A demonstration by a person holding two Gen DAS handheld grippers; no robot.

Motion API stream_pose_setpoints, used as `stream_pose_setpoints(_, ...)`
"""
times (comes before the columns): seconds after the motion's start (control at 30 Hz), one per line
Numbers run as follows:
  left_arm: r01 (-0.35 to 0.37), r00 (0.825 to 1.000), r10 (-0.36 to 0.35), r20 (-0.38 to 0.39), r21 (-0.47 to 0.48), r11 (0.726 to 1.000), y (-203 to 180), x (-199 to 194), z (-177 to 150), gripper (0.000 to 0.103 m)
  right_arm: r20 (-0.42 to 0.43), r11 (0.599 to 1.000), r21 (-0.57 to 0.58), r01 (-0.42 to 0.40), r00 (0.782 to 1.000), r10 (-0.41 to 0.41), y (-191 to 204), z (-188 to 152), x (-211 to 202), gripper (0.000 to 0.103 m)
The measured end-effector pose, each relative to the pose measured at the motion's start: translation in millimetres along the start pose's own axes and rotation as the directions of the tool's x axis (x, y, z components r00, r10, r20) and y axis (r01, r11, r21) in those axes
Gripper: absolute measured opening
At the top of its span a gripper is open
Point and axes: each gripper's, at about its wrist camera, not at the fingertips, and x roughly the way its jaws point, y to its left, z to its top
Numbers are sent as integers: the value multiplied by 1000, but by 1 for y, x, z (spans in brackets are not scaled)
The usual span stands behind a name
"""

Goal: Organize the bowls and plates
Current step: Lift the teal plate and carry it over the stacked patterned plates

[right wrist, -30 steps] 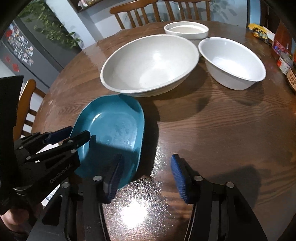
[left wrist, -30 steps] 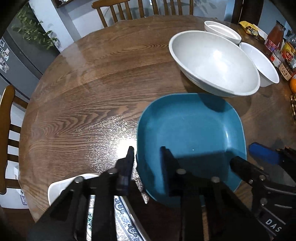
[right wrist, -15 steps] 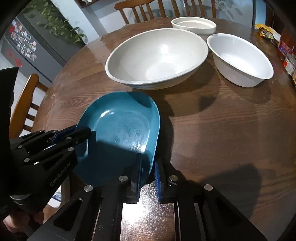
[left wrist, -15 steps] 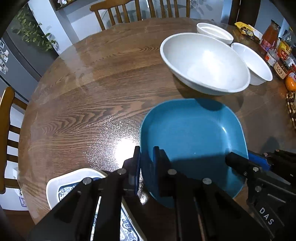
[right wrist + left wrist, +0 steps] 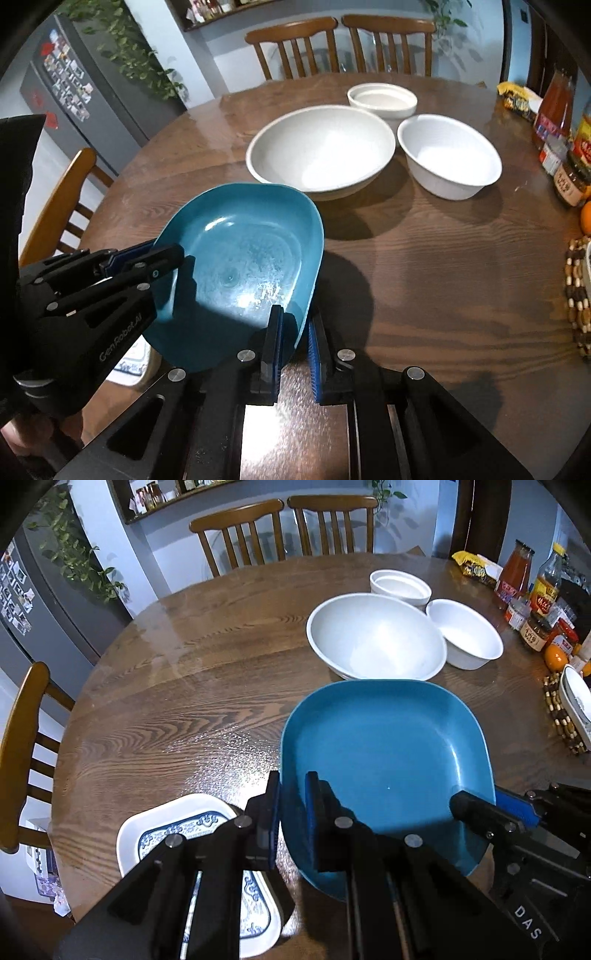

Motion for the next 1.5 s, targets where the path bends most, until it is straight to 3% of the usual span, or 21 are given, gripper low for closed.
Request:
stream_pose_setpoints(0.9,-47,996,58,73,-138,989,25,-55,-43,11,83,988,-150,-40,995,53,45,-18,-50,14)
stream_pose_setpoints(1.5,-97,992,112,49,-248,964,68,-65,-76,11,41,963,-259,-80,995,94,93,-25,-40,14)
